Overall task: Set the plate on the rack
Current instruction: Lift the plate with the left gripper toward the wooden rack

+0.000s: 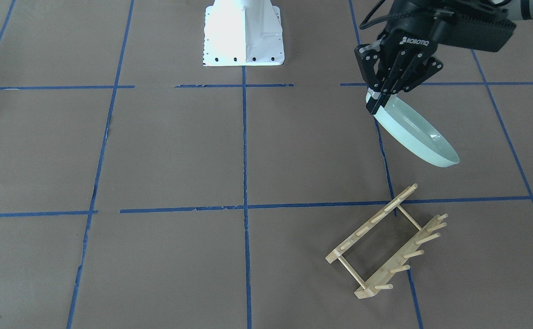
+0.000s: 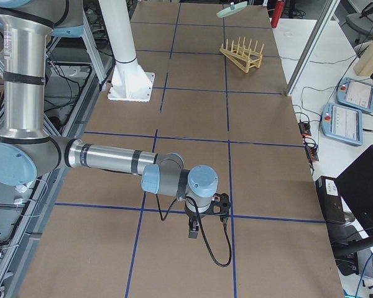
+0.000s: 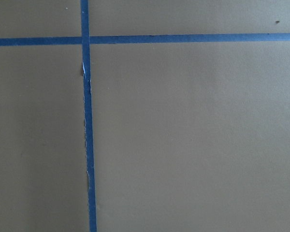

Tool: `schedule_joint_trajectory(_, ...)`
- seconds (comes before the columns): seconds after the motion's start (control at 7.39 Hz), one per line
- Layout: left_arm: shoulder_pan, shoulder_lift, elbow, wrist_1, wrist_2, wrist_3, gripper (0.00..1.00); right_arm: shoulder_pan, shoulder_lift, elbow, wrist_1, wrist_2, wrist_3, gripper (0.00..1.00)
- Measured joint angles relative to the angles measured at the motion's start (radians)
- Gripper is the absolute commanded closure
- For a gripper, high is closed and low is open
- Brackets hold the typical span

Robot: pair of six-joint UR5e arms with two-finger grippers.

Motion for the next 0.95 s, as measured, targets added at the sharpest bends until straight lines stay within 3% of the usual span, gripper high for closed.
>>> schedule_joint_trajectory(0.27, -0.041, 0.093, 0.043, -0.339, -0.021, -0.180, 1.00, 0.000, 0.000, 0.000, 0.000, 0.000, 0.000, 0.00)
schedule_joint_trajectory(0.68, -0.056, 0.185, 0.187, -0.847, -0.017, -0.490, 1.00, 0.001, 0.000, 0.000, 0.000, 0.000, 0.000, 0.00)
schedule_joint_trajectory(0.95, -0.053, 0.204, 0.321, -1.154, 0.049, -0.648, 1.00, 0.000, 0.000, 0.000, 0.000, 0.000, -0.001, 0.00)
